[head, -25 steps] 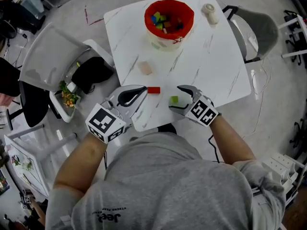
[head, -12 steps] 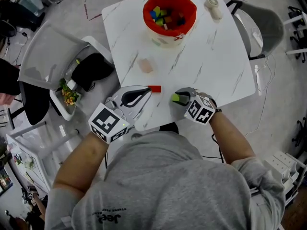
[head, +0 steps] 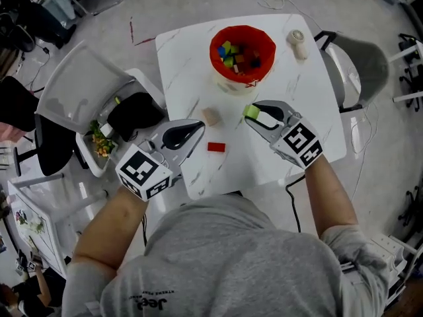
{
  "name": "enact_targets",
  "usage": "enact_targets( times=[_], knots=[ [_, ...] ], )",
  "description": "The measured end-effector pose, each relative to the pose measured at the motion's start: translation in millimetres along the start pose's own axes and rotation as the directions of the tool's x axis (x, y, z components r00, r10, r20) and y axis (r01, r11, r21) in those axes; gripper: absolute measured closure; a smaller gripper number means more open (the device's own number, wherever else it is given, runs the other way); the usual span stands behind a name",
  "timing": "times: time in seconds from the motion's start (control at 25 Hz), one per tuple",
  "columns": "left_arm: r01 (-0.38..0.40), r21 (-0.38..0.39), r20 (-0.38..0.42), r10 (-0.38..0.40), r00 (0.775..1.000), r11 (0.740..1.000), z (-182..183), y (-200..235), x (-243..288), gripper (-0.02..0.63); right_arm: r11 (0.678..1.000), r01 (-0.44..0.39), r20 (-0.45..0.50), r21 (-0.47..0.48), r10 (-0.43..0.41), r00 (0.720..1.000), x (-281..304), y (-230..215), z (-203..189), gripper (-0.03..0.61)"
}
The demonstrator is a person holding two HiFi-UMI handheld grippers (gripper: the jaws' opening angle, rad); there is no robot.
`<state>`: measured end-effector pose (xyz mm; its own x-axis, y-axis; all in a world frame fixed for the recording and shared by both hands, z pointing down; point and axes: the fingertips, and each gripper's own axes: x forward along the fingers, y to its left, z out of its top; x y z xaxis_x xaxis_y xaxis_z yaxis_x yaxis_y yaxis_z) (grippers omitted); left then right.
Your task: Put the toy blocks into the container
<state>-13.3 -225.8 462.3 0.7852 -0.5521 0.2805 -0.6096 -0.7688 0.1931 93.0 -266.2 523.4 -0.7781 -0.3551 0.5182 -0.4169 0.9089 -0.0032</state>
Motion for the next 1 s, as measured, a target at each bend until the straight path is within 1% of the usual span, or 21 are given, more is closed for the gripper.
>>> enact_targets(
  times=[0.08,0.16,0.28,0.36,0.52,0.64,0.8,0.88,0.92,1.0],
  knots=[
    [-0.023,0.004,0.026,0.023,0.999,1.000,19.5,11.4,0.9,0.555,0.999,0.037,0.032,-0.015,-0.037,0.999,-6.3,-28.2,33.4,0.431],
    [-0.041,-0.010,0.053,0.042,0.998,0.999,38.4,22.3,1.8,0.555,0.998,0.067,0.046,-0.014,-0.067,0.997,-11.8,-53.7,61.3,0.431],
    [-0.070,-0.029,0.082,0.073,0.994,0.997,60.9,39.6,4.2,0.555,0.996,0.094,0.045,0.004,-0.094,0.995,-14.9,-87.0,93.2,0.431],
    [-0.094,-0.035,0.093,0.096,0.991,0.995,70.8,51.4,4.8,0.555,0.993,0.118,0.034,-0.002,-0.118,0.992,-12.2,-106.8,107.7,0.431],
    [-0.122,-0.032,0.104,0.124,0.987,0.992,86.5,68.1,3.1,0.555,0.988,0.154,0.007,-0.011,-0.154,0.988,-1.3,-137.1,124.5,0.430],
    [-0.136,-0.038,0.111,0.140,0.984,0.990,94.7,78.6,2.3,0.555,0.985,0.170,-0.026,-0.020,-0.171,0.985,11.1,-153.5,126.8,0.430],
    [-0.148,-0.034,0.102,0.150,0.983,0.988,93.4,89.1,5.2,0.555,0.990,0.143,-0.063,0.009,-0.142,0.988,31.7,-163.2,116.9,0.426],
    [-0.146,-0.032,0.094,0.148,0.984,0.989,90.6,92.4,7.3,0.555,0.991,0.127,-0.049,0.037,-0.125,0.991,37.3,-164.2,116.4,0.299],
    [-0.144,-0.031,0.091,0.146,0.985,0.989,89.3,93.6,8.0,0.555,0.991,0.127,-0.040,0.044,-0.126,0.991,38.3,-165.0,117.3,0.287],
    [-0.140,-0.032,0.087,0.143,0.986,0.990,87.4,95.9,8.5,0.555,0.990,0.132,-0.029,0.046,-0.131,0.991,38.0,-165.4,119.5,0.285]
  ],
)
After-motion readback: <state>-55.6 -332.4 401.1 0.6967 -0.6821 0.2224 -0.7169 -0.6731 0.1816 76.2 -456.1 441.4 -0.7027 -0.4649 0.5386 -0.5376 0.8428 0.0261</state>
